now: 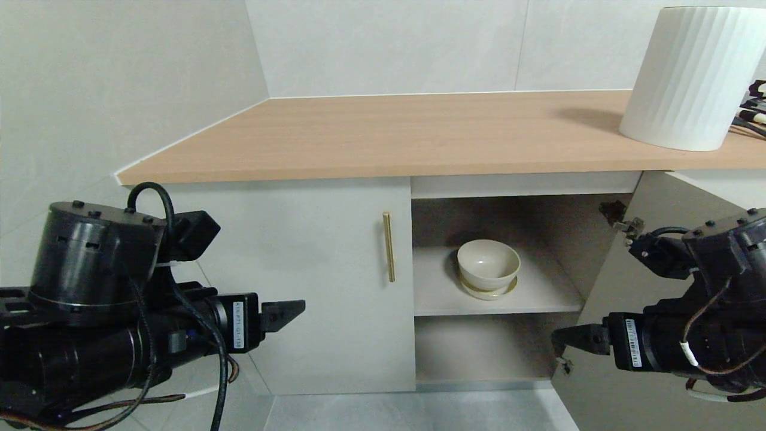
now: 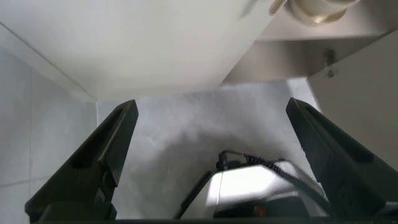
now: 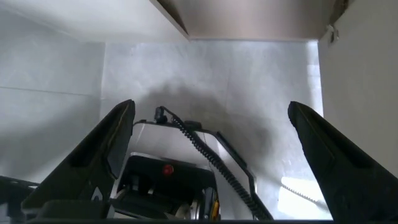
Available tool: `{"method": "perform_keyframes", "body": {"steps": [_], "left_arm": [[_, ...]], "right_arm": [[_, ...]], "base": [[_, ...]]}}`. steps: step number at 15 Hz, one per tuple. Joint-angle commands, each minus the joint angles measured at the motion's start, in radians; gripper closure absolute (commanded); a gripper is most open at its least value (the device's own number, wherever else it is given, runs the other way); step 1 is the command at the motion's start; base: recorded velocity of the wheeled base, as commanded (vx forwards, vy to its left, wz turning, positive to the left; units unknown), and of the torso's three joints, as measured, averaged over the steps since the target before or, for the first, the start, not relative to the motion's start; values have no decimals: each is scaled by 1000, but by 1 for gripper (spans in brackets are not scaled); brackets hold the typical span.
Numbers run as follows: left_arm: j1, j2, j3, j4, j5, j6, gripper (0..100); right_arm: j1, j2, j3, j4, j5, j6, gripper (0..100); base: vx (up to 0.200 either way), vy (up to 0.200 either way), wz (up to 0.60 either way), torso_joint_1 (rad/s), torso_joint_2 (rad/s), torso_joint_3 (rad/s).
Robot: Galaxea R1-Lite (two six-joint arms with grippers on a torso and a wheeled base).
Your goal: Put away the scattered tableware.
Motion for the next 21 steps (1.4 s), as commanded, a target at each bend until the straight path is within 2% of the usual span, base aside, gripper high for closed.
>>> {"method": "perform_keyframes", "body": {"steps": [1, 3, 7, 21], "left_arm": [[0, -4, 0, -2, 1, -1, 0], [0, 3, 0, -2, 1, -1, 0], [0, -4, -7, -3, 3, -2, 0], [-1, 4, -5, 0, 3, -1, 0]], "right_arm": [[6, -20, 3, 0, -1, 0, 0], [6, -6, 8, 2, -1, 0, 0], [6, 3, 8, 0, -50, 0, 0], [9, -17, 17, 2, -73, -1, 0]], "base": [[0, 0, 0, 0, 0, 0], [0, 0, 0, 0, 0, 0], [-200, 0, 0, 6, 1, 1], [-200, 0, 0, 1, 0, 2]]}}
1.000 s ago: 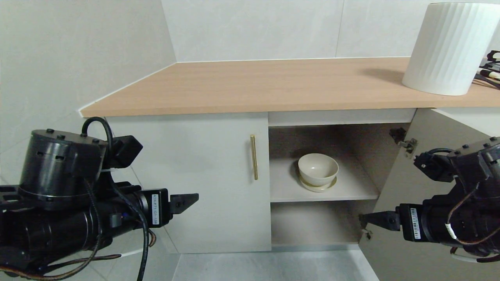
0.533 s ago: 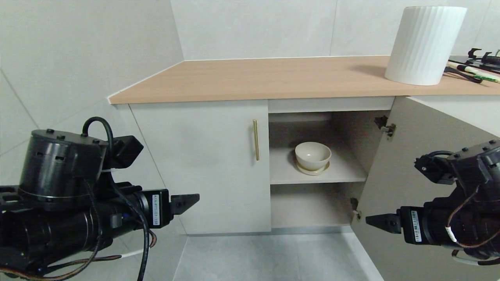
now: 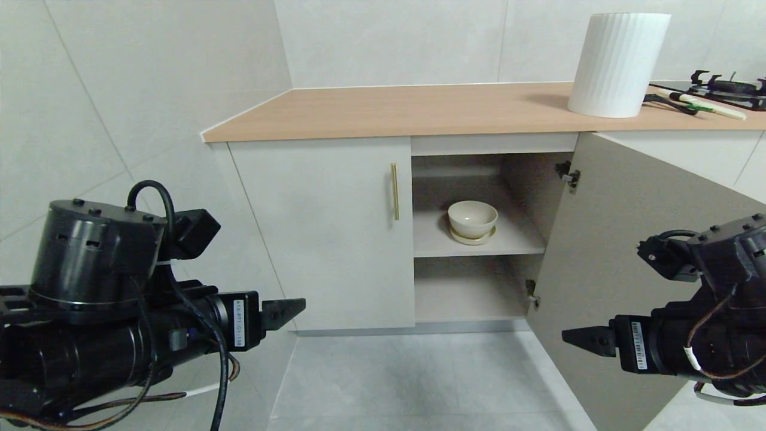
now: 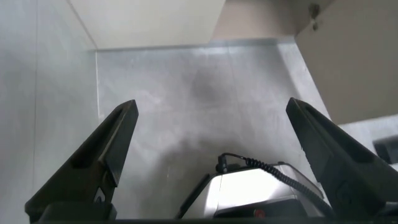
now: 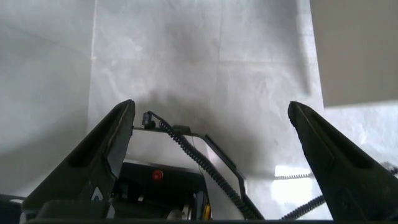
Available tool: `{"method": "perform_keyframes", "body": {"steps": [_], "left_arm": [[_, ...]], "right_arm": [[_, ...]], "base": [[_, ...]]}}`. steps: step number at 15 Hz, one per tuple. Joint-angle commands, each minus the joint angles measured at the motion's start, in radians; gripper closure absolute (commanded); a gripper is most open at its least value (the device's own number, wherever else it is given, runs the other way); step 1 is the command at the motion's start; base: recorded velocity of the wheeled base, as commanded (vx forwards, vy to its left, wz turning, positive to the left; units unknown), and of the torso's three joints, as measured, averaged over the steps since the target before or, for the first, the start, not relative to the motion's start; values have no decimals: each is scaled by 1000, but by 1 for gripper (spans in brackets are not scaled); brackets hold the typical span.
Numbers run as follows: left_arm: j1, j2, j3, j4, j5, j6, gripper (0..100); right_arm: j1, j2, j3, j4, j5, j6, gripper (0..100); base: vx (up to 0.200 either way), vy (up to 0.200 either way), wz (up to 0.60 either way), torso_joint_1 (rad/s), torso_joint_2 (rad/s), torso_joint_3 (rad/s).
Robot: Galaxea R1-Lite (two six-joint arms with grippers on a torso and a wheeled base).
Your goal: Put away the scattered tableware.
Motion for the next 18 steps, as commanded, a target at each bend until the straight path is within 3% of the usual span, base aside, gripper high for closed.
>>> {"method": "perform_keyframes", "body": {"steps": [1, 13, 18], "left_arm": [[0, 3, 0, 0, 1, 1, 0], [0, 3, 0, -2, 1, 14, 0], [0, 6, 0, -2, 1, 14, 0]], "right_arm": [[0, -17, -2, 0, -3, -2, 0], [-1, -68, -15, 54, -6, -17, 0], [-9, -96, -71, 207, -11, -51, 0]], "base": [[-200, 0, 0, 2, -2, 12], [0, 0, 0, 0, 0, 0], [0, -200, 0, 5, 1, -1]]}}
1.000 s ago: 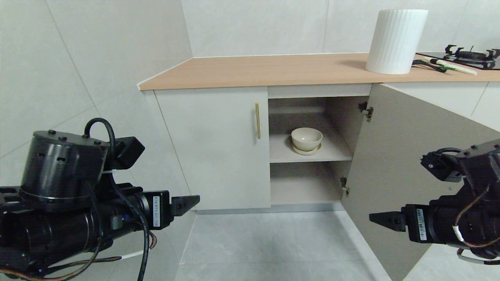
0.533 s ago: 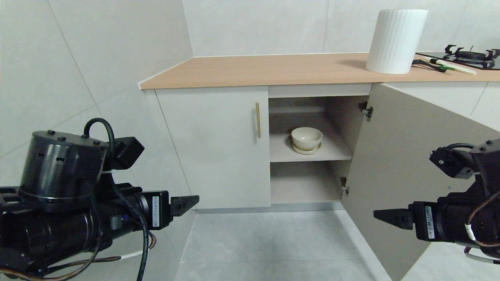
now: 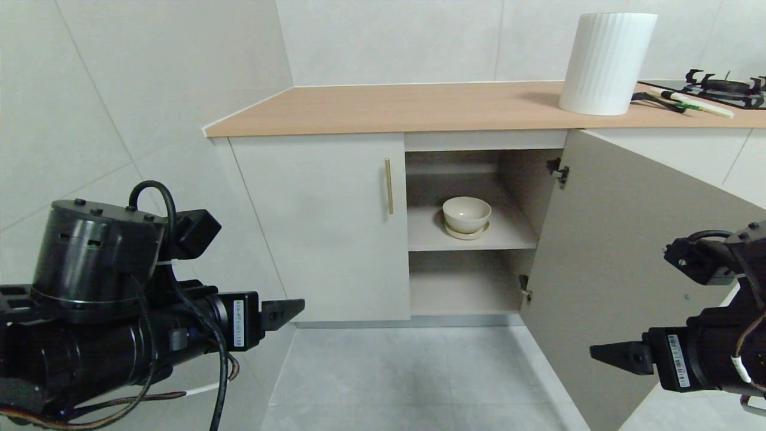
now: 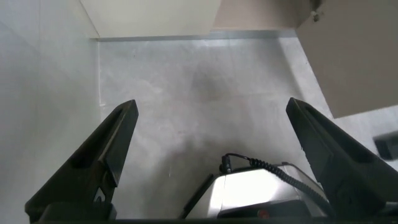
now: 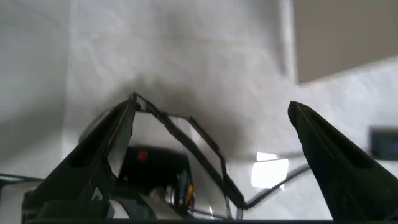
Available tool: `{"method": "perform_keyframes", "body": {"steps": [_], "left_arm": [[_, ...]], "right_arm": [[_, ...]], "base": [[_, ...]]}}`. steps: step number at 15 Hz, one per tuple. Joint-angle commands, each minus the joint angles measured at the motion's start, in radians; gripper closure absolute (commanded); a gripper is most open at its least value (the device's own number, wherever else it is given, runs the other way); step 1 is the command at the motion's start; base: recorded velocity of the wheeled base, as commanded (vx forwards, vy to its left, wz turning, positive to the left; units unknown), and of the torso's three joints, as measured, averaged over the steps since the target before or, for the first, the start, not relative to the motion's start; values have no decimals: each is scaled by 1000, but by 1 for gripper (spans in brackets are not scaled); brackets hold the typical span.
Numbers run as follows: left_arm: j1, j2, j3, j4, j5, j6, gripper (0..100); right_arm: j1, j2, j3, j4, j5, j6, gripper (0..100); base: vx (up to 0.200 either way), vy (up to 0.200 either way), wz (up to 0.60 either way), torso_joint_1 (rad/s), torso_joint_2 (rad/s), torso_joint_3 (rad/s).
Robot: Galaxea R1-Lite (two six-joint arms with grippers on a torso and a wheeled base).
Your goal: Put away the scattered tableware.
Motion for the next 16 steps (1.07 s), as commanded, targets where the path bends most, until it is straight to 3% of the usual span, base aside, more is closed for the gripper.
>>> {"method": "perform_keyframes", "body": {"steps": [1, 5, 9, 16], "left_arm": [[0, 2, 1, 0, 1, 0, 0], [0, 1, 1, 0, 1, -2, 0], [0, 1, 1, 0, 1, 0, 0], [0, 1, 2, 0, -1, 0, 0]], "right_arm": [[-3, -14, -13, 11, -8, -2, 0], [-43, -6, -53, 97, -43, -5, 0], [-152, -6, -65, 108, -93, -60, 0], [-388, -1, -82, 28, -139, -150, 0]], "base": [[0, -200, 0, -2, 7, 17], [0, -200, 0, 7, 2, 2], [0, -200, 0, 1, 5, 7], [0, 0, 0, 0, 0, 0]]}}
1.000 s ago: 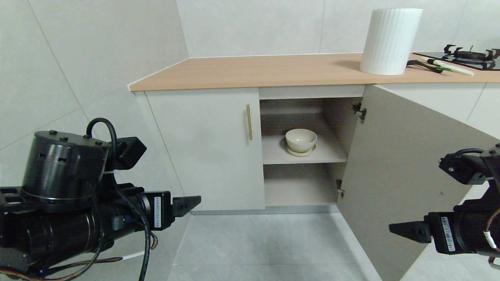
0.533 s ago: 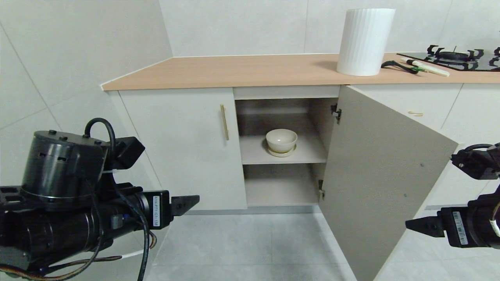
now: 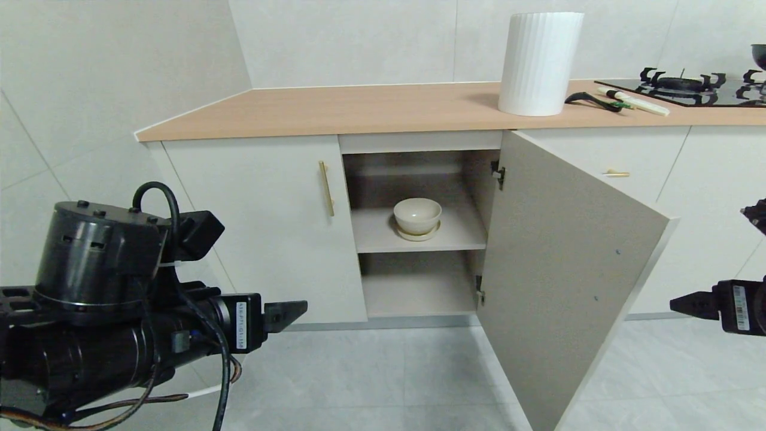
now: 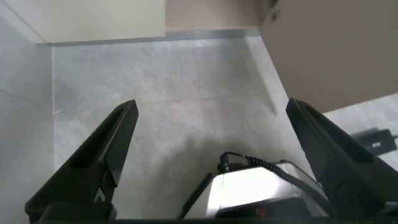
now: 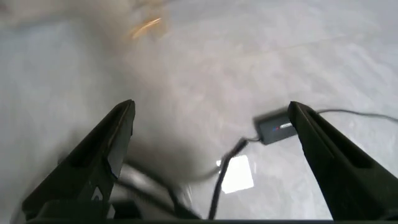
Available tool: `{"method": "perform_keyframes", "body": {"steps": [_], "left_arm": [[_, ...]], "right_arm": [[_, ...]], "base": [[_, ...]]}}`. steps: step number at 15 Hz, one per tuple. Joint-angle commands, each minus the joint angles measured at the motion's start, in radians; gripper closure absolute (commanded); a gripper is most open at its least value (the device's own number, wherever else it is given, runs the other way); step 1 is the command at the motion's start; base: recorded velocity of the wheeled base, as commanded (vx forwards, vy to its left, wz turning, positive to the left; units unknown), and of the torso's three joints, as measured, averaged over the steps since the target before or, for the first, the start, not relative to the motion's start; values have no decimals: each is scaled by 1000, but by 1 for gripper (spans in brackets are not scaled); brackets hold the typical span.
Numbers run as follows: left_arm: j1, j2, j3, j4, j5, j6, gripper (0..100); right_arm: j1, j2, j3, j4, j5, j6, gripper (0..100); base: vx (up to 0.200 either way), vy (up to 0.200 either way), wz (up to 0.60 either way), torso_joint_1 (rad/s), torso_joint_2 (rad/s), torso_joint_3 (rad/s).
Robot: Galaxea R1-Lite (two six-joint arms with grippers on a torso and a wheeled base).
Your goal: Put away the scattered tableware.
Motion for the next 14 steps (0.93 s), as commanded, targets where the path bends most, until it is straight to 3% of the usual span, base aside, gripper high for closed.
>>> {"method": "perform_keyframes", "body": {"steps": [1, 7, 14], "left_arm": [[0, -1, 0, 0, 1, -1, 0], [0, -4, -1, -3, -2, -1, 0], [0, -1, 7, -35, 1, -1, 0]], "right_arm": [[-45, 15, -4, -23, -1, -1, 0], [-158, 135, 0, -223, -4, 25, 0], [-149, 222, 0, -276, 3, 104, 0]], "base": [[0, 0, 0, 0, 0, 0], [0, 0, 0, 0, 0, 0], [0, 0, 0, 0, 0, 0]]}}
